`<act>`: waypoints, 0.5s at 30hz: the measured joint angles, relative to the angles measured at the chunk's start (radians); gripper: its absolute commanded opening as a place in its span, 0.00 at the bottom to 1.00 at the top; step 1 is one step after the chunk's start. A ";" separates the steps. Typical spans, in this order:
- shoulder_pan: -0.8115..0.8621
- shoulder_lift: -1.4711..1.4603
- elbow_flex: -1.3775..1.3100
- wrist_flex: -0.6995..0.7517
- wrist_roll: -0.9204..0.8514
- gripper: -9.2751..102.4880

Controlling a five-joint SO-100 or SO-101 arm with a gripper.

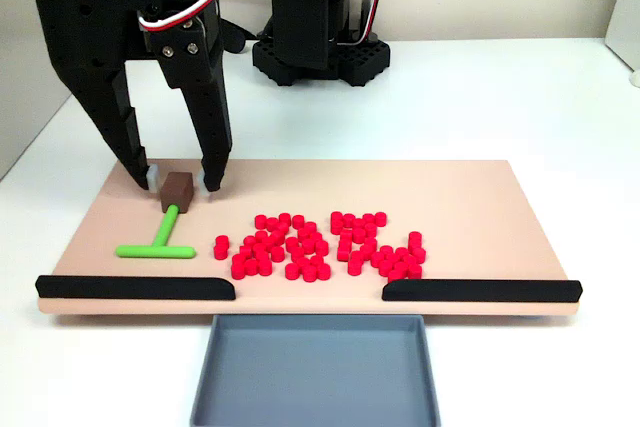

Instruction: Grasp a green tool by the dark brown handle.

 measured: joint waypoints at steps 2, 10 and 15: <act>0.000 0.000 0.000 0.000 0.000 0.22; -0.009 -0.009 0.000 0.000 0.000 0.21; -0.009 -0.009 0.000 0.000 0.000 0.21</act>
